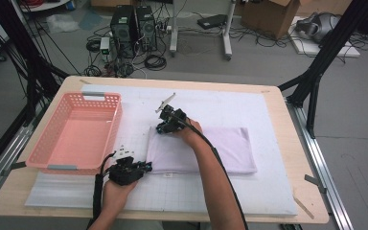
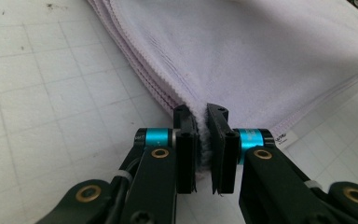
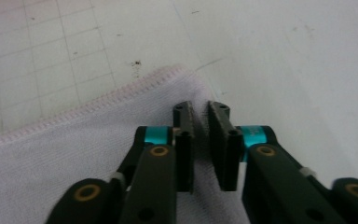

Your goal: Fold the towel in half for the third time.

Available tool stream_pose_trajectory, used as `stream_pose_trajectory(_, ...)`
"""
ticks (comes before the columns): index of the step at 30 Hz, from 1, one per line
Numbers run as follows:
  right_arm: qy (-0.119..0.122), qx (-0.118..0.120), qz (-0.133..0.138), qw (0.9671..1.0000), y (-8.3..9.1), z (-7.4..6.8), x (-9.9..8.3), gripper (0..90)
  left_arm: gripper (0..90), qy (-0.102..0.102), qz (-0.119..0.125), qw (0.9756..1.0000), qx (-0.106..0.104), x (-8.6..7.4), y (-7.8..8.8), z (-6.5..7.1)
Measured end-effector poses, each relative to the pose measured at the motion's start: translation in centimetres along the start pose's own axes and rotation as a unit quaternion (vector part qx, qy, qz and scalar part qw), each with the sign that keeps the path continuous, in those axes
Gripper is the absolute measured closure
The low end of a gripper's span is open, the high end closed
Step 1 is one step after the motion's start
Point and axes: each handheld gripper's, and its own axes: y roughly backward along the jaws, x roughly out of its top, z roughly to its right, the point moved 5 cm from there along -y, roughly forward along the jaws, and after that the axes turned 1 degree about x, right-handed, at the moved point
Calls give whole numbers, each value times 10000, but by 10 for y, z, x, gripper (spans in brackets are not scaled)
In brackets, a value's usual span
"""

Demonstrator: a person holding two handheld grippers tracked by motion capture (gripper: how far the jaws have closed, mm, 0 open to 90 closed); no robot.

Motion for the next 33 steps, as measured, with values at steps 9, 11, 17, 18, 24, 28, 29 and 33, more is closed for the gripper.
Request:
stream_pose_trajectory(9, 3, 26, 485, 9988, 12, -7, 14, 854, 830, 76, 277, 9995, -115, 11, 20, 2)
stream_pose_trajectory(11, -5, 34, 644, 9979, 19, -8, 17, 854, 830, 108, 442, 9987, -231, 18, 27, 6)
stream_pose_trajectory(17, 64, 11, 999, 9950, 45, -8, 20, 853, 830, 78, 689, 9958, -603, 36, 33, 22)
stream_pose_trajectory(18, 65, 5, 1032, 9946, 48, -9, 20, 853, 830, 47, 683, 9954, -664, 39, 33, 25)
stream_pose_trajectory(24, 75, -111, 1168, 9931, 63, -5, 14, 852, 829, -134, 659, 9945, -804, 55, 26, 42)
stream_pose_trajectory(28, 21, -202, 1232, 9922, 73, -2, 8, 852, 829, -223, 606, 9939, -897, 65, 19, 52)
stream_pose_trajectory(29, 19, -222, 1272, 9916, 76, 0, 6, 852, 828, -232, 592, 9937, -922, 67, 16, 55)
stream_pose_trajectory(33, -59, -329, 1312, 9908, 86, 6, -4, 852, 828, -329, 517, 9933, -981, 72, 6, 67)
